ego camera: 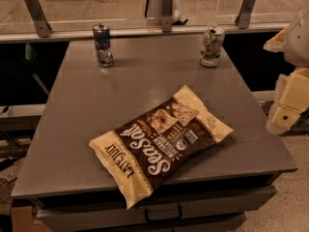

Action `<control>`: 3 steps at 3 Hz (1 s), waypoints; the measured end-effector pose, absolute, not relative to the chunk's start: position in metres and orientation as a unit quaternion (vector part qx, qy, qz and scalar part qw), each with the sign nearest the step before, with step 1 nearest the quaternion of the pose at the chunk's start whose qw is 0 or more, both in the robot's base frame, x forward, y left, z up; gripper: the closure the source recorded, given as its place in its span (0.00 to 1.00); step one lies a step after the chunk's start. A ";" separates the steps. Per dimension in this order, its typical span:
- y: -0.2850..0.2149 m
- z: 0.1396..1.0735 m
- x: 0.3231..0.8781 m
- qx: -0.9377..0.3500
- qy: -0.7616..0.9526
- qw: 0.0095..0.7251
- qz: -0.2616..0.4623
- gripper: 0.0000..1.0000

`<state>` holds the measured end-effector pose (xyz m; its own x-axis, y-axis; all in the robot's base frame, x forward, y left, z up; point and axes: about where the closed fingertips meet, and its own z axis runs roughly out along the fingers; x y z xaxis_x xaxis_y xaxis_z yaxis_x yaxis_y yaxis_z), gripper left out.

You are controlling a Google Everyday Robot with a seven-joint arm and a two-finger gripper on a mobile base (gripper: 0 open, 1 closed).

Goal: Move 7up can near brown chip bag

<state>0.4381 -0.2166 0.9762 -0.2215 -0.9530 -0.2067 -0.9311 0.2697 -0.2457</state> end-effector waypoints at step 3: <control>-0.219 0.959 0.518 -0.580 0.771 0.261 0.018 0.00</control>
Offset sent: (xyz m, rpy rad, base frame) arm 0.0676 -0.0036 -0.0222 0.2174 -0.0819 0.0091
